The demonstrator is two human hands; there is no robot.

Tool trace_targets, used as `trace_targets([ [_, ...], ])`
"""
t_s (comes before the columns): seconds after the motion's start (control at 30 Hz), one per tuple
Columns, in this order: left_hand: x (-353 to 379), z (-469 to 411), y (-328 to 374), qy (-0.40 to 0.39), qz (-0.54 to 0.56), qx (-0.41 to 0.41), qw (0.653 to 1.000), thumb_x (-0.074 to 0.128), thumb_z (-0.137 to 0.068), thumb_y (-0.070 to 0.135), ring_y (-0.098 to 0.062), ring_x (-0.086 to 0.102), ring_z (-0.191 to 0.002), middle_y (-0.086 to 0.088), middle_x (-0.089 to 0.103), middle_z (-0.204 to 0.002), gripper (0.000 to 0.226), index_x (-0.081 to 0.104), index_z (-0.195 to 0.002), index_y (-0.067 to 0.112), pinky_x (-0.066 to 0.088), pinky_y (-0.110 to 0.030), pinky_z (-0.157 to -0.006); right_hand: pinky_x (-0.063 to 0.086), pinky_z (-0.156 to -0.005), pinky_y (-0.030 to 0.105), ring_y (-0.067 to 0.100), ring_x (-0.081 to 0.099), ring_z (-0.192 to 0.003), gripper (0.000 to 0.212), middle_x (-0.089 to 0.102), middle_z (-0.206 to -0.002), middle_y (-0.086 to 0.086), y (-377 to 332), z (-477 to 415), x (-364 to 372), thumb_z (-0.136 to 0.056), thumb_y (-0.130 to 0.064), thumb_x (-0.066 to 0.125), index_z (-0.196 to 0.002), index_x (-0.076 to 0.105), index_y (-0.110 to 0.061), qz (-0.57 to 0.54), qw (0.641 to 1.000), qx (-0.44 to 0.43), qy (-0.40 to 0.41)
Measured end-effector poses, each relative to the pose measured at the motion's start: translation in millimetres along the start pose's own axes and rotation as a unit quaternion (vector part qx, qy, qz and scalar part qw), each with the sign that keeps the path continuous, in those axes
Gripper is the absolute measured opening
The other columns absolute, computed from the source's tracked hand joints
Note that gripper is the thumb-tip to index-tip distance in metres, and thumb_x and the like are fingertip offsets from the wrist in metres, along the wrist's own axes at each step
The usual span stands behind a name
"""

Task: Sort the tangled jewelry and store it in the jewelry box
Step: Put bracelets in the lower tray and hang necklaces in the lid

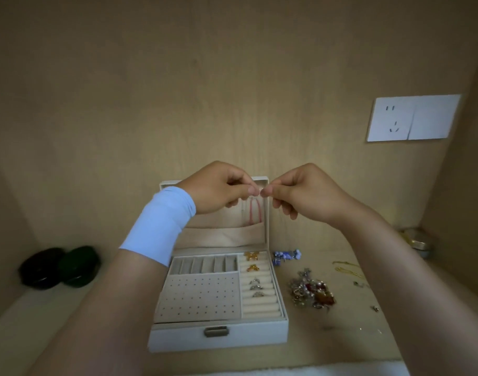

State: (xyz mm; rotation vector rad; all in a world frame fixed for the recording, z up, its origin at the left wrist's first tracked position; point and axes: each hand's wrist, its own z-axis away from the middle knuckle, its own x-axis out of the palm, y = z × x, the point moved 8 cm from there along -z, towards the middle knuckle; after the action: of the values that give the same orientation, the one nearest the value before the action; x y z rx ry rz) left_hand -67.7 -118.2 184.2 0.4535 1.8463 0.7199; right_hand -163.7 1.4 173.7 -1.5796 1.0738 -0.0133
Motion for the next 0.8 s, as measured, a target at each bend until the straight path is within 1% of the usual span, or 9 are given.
trace_targets([
  [0.13, -22.3, 21.5, -17.0, 0.013, 0.039, -0.045, 0.998, 0.059, -0.096, 0.019, -0.005, 0.058, -0.069, 0.011, 0.063, -0.077, 0.017, 0.071, -0.085, 0.019, 0.051, -0.019, -0.070, 0.046, -0.057, 0.022, 0.010, 0.058, -0.061, 0.015, 0.077, -0.077, -0.002, -15.1, -4.2, 28.8, -0.093, -0.023, 0.070, -0.088, 0.081, -0.013, -0.013, 0.999, -0.004, -0.036],
  [0.2, -27.4, 29.5, -31.3, 0.014, 0.059, -0.077, 0.995, 0.057, -0.096, 0.019, -0.007, 0.061, -0.078, 0.008, 0.066, -0.083, 0.018, 0.070, -0.083, 0.016, 0.050, -0.021, -0.074, 0.049, -0.066, 0.021, 0.004, 0.062, -0.068, 0.015, 0.078, -0.081, -0.007, -19.1, -7.8, 42.4, -0.093, -0.025, 0.069, -0.089, 0.081, -0.016, -0.022, 0.999, -0.006, -0.035],
  [0.27, -26.6, 35.3, -48.3, 0.015, 0.137, -0.103, 0.985, 0.061, -0.089, 0.020, -0.010, 0.065, -0.085, 0.001, 0.069, -0.090, 0.013, 0.069, -0.084, 0.011, 0.049, -0.024, -0.076, 0.051, -0.071, 0.025, 0.006, 0.066, -0.072, 0.015, 0.078, -0.084, -0.002, -20.9, -10.8, 55.7, -0.095, -0.021, 0.066, -0.091, 0.080, -0.014, -0.064, 0.997, 0.001, -0.036],
  [0.4, -15.2, 45.0, -80.1, 0.019, 0.379, -0.126, 0.916, 0.053, -0.090, 0.019, -0.018, 0.065, -0.078, -0.004, 0.069, -0.084, 0.017, 0.057, -0.075, 0.012, 0.051, -0.030, -0.077, 0.055, -0.072, 0.036, 0.022, 0.068, -0.070, 0.021, 0.070, -0.079, 0.011, -11.2, -11.5, 84.1, -0.102, -0.013, 0.054, -0.095, 0.071, -0.005, -0.240, 0.965, 0.070, -0.085],
  [0.5, -1.6, 50.2, -91.8, -0.016, 0.451, -0.142, 0.881, 0.051, -0.095, 0.020, -0.019, 0.054, -0.059, -0.004, 0.056, -0.070, 0.019, 0.054, -0.077, 0.013, 0.057, -0.036, -0.072, 0.056, -0.085, 0.045, 0.028, 0.068, -0.073, 0.024, 0.065, -0.074, 0.010, 2.9, -11.9, 98.1, -0.104, -0.014, 0.045, -0.091, 0.064, -0.006, -0.294, 0.944, 0.108, -0.100],
  [0.57, 3.3, 49.8, -99.7, -0.008, 0.435, -0.164, 0.885, 0.048, -0.098, 0.019, -0.014, 0.040, -0.051, 0.000, 0.044, -0.064, 0.019, 0.055, -0.081, 0.014, 0.053, -0.032, -0.060, 0.057, -0.083, 0.046, 0.027, 0.064, -0.067, 0.025, 0.059, -0.069, 0.008, 14.6, -13.4, 103.4, -0.104, -0.014, 0.042, -0.089, 0.061, -0.008, -0.319, 0.934, 0.131, -0.092],
  [0.67, 2.3, 44.3, -115.0, 0.055, 0.368, -0.195, 0.907, 0.053, -0.094, 0.019, -0.013, 0.029, -0.050, 0.002, 0.037, -0.062, 0.014, 0.058, -0.082, 0.015, 0.031, -0.023, -0.047, 0.053, -0.060, 0.036, 0.021, 0.046, -0.052, 0.024, 0.047, -0.062, 0.005, 34.7, -16.3, 101.2, -0.102, -0.019, 0.049, -0.087, 0.063, -0.007, -0.273, 0.950, 0.151, -0.033],
  [0.73, -1.9, 39.2, -122.3, 0.106, 0.271, -0.200, 0.935, 0.059, -0.092, 0.023, -0.013, 0.033, -0.051, 0.005, 0.042, -0.063, 0.013, 0.063, -0.082, 0.015, 0.028, -0.022, -0.047, 0.047, -0.052, 0.031, 0.016, 0.042, -0.048, 0.024, 0.047, -0.059, 0.004, 42.8, -19.1, 92.4, -0.099, -0.021, 0.058, -0.085, 0.070, -0.007, -0.194, 0.971, 0.138, 0.032],
  [0.8, -8.1, 31.7, -123.8, 0.170, 0.162, -0.177, 0.956, 0.065, -0.091, 0.030, -0.010, 0.048, -0.058, 0.013, 0.056, -0.068, 0.017, 0.069, -0.080, 0.017, 0.037, -0.019, -0.052, 0.046, -0.048, 0.028, 0.013, 0.046, -0.043, 0.020, 0.054, -0.057, 0.003, 46.2, -23.0, 83.6, -0.095, -0.021, 0.067, -0.081, 0.075, -0.008, -0.141, 0.978, 0.117, 0.098],
])
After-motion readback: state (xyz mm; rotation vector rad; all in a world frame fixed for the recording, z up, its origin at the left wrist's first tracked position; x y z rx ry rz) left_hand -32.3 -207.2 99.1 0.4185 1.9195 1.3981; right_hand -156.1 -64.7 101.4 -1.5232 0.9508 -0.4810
